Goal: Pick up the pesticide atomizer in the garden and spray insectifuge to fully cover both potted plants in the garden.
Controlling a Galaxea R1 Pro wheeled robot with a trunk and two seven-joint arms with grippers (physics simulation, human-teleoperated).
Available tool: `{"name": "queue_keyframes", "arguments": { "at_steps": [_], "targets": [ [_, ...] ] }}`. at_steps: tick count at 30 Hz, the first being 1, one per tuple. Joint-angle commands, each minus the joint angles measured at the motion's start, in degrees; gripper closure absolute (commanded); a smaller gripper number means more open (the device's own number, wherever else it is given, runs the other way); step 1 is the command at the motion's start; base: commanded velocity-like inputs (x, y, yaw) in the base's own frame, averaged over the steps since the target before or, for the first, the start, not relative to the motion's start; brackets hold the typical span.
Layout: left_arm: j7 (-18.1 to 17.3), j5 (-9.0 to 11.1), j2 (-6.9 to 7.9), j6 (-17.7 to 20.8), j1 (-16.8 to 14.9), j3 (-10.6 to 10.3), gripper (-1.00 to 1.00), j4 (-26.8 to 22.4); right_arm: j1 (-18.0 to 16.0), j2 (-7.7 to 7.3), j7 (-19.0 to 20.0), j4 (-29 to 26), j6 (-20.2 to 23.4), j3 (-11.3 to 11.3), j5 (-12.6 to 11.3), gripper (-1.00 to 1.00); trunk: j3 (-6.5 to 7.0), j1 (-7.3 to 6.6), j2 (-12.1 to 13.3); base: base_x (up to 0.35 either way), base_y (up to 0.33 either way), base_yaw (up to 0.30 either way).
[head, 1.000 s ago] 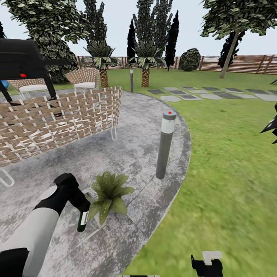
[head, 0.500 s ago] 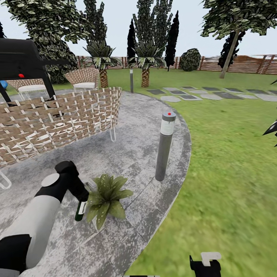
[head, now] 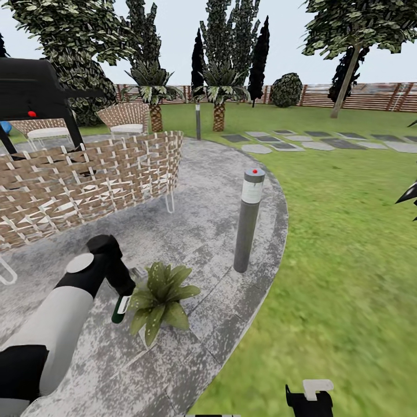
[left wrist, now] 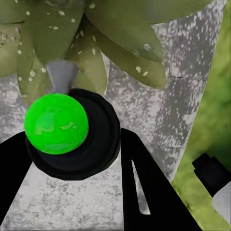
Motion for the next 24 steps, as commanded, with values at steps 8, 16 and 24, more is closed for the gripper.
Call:
{"name": "queue_keyframes", "arguments": {
  "at_steps": [8, 16, 24],
  "targets": [
    [-0.5, 0.0, -0.65, 0.9, -2.4, -0.1, 1.00, 0.8, -0.1, 0.03, -0.2, 0.1, -0.2, -0.3, 0.6, -1.00, -0.05, -0.01, 0.0, 0.000, 0.000, 0.000],
    [-0.5, 0.1, -1.35, 0.7, -2.9, -0.1, 1.00, 1.1, -0.1, 0.03, -0.2, 0.1, -0.3, -0.3, 0.6, -1.00, -0.05, -0.01, 0.0, 0.000, 0.000, 0.000],
    [-0.5, 0.3, -1.81, -0.2, -6.5, -0.3, 1.00, 1.6, -0.1, 0.03, -0.2, 0.1, -0.2, -0.3, 0.7, -1.00, -0.05, -0.01, 0.0, 0.000, 0.000, 0.000]
  ]
}}
